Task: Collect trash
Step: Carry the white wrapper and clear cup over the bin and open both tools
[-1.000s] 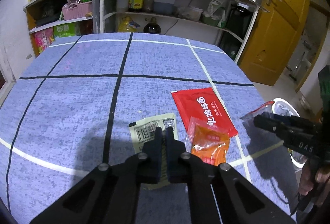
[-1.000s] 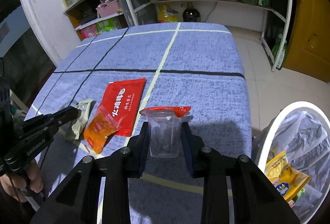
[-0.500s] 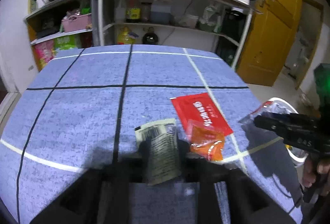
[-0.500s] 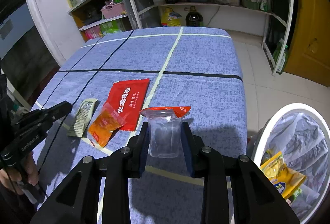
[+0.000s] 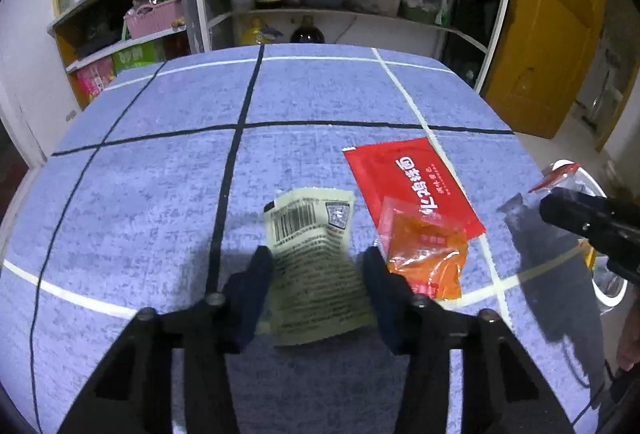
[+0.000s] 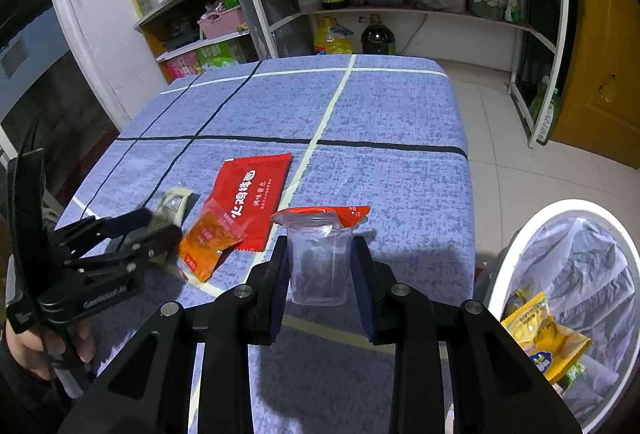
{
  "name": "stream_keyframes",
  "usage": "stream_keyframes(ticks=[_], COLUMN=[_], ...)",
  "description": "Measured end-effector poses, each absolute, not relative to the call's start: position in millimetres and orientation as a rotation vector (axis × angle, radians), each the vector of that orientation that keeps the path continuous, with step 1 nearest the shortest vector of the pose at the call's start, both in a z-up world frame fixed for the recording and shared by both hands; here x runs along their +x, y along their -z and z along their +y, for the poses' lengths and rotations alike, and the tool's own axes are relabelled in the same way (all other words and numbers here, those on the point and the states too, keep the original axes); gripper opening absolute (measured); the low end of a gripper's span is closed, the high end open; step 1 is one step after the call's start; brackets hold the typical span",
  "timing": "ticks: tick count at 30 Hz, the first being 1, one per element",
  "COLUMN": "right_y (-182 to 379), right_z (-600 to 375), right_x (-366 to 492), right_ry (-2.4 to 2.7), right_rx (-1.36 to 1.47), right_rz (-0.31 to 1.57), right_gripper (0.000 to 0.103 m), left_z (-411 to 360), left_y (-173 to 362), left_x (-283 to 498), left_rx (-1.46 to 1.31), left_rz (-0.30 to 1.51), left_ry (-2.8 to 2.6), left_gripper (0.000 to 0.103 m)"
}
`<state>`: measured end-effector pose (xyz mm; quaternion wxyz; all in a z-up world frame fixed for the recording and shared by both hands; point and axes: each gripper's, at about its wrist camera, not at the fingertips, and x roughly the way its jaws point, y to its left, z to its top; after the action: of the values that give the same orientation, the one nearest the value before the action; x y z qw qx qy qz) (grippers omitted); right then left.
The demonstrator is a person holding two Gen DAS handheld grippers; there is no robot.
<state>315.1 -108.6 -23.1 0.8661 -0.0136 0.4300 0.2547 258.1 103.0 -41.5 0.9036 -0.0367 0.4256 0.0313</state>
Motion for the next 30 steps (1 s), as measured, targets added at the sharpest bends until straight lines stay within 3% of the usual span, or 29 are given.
stream_keyframes(ticks=[2,6,15,30], right_y=[21.8,16.8,4.6,6.4], right_z=[-109.6,-115.4,-138.3,-228.4], right_x=[312.6,306.7,289.7,268.8], right_ry=[-0.534,-0.532,-0.523,-0.377], right_rx=[-0.028,-0.02,0.004,0.072], right_rz=[0.897,0.883,0.847,0.834], right_gripper=[0.031,0.031,0.031,0.031], left_z=[105.7,113.4,101.6,-20.9], left_y=[40.5,37.9,5.4,-12.7], left_x=[256.8,251.3,227.6,243.4], left_rx=[-0.078,-0.12,-0.159,-0.083], left_rz=[0.874,0.853,0.729,0.727], left_ry=[-0.072,-0.057,0.07,0.355], left_gripper=[0.025,0.016,0.016,0.017])
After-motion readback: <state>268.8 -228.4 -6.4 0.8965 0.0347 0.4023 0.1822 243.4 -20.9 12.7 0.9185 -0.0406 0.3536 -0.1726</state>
